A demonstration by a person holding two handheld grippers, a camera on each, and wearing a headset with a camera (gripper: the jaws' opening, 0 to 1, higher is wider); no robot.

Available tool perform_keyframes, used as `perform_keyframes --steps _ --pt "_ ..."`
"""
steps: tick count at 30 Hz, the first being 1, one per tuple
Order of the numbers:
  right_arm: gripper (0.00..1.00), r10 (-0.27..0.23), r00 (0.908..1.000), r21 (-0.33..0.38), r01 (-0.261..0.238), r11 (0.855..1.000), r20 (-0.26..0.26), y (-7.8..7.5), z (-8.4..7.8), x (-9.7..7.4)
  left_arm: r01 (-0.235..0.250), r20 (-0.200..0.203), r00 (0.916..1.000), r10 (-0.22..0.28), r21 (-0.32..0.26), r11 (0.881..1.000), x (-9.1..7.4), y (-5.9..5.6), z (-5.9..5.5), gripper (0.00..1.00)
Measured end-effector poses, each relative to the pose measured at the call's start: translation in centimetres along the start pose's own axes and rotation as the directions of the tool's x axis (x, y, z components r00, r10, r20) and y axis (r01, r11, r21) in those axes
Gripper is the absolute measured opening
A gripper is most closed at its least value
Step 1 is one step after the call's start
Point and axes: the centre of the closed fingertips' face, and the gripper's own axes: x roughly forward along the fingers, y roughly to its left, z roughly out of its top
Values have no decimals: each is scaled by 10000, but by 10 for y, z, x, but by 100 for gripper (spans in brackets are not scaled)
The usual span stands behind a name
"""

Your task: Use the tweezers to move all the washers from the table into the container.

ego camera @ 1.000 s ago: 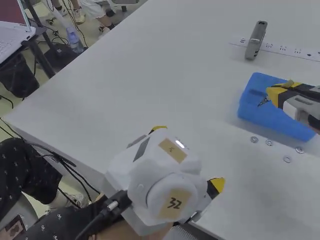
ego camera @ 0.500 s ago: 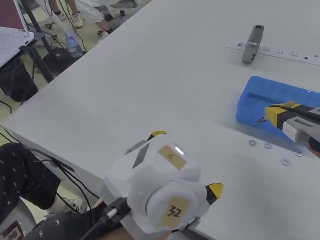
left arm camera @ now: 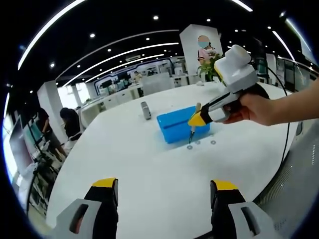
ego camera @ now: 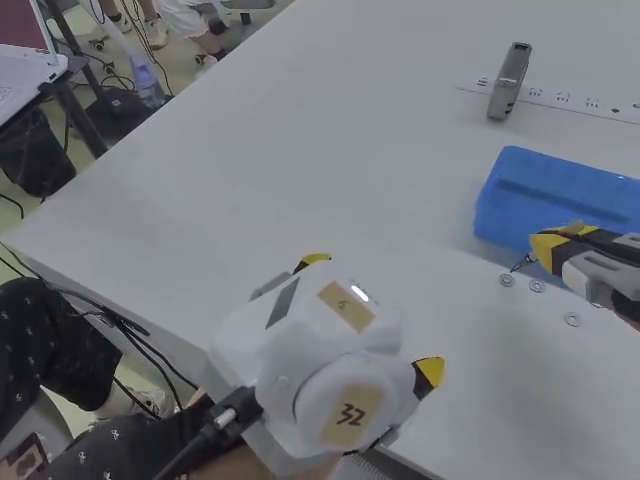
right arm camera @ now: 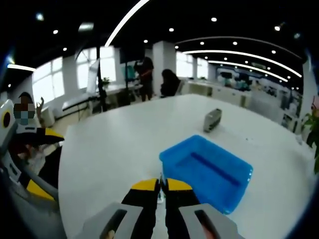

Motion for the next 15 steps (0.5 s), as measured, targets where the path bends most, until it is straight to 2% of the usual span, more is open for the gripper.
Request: perform_keyframes --steps 8,15 --pt "1 13 9998 58 -12 10000 -210 -1 -7 4 -20 3 10000 20 22 10000 0 0 0 77" --pt "1 14 9996 -97 -17 10000 -297 -1 -3 7 -52 -4 10000 52 25 10000 0 1 0 77"
